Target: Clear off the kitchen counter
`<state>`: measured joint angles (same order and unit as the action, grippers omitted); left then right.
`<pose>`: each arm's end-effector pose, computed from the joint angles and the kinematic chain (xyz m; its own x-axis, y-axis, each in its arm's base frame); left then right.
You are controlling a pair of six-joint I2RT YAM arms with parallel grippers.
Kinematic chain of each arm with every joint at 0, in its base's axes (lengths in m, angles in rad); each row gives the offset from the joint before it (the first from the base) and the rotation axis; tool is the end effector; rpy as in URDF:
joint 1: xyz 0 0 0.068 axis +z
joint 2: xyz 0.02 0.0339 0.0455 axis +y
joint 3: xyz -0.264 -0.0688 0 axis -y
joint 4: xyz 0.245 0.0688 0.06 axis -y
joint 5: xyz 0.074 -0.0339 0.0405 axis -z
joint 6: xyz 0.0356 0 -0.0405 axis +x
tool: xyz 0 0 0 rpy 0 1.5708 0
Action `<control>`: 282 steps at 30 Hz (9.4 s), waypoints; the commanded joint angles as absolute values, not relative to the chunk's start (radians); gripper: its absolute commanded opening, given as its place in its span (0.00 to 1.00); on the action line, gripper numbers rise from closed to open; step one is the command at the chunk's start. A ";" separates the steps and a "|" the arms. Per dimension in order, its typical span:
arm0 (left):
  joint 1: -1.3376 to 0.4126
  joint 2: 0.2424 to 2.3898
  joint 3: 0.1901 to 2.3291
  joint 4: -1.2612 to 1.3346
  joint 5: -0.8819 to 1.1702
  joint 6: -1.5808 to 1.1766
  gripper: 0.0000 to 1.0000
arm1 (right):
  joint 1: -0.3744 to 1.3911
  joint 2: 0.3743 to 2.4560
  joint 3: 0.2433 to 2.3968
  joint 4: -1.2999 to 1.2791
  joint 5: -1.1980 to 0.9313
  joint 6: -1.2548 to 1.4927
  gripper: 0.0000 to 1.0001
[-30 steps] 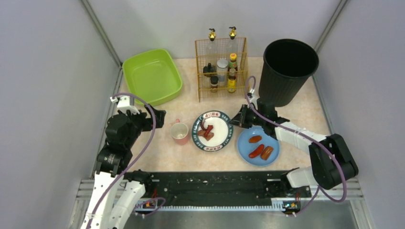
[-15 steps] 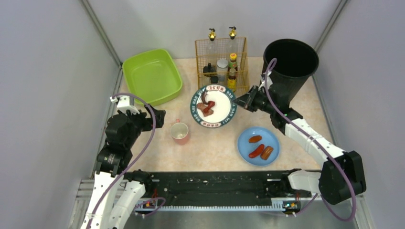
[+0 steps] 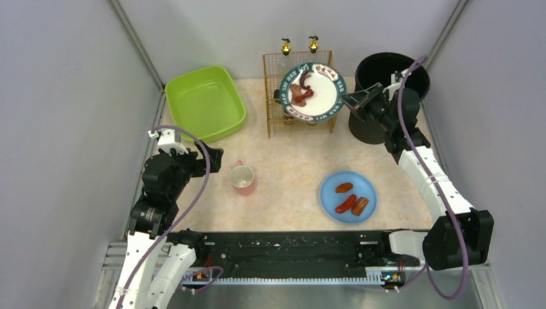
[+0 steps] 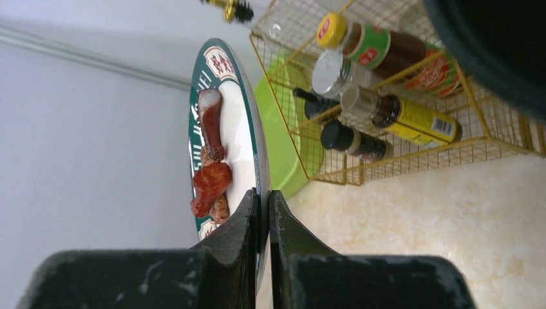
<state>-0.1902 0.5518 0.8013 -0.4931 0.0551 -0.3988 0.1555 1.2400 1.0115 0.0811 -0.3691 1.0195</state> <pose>0.1215 -0.0254 0.3441 -0.3119 -0.3348 -0.8892 0.1303 0.9119 -0.3891 0.2870 0.0580 0.3504 -0.4994 0.7259 -0.4730 -0.1367 0.4730 0.8704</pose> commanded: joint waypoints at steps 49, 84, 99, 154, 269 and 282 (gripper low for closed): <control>-0.198 0.549 0.805 -0.459 0.057 -0.402 0.99 | -0.192 1.315 1.474 -0.158 0.296 0.382 0.00; -0.198 0.593 0.817 -0.433 0.178 -0.438 0.99 | 0.061 1.230 1.651 -0.135 0.190 0.159 0.00; -0.198 0.714 0.884 -0.241 0.487 -0.757 0.97 | 0.302 1.153 1.486 -0.185 -0.140 0.341 0.00; -0.177 0.876 0.787 0.035 0.517 -0.950 0.00 | 0.620 1.396 1.218 0.142 -0.314 0.586 0.00; 0.235 1.893 1.521 -0.276 0.268 -1.105 0.99 | 0.564 1.085 0.823 -0.181 0.020 0.371 0.65; 0.185 1.576 1.366 -0.346 0.353 -0.825 0.99 | 0.560 0.965 0.808 -0.516 0.459 0.522 0.65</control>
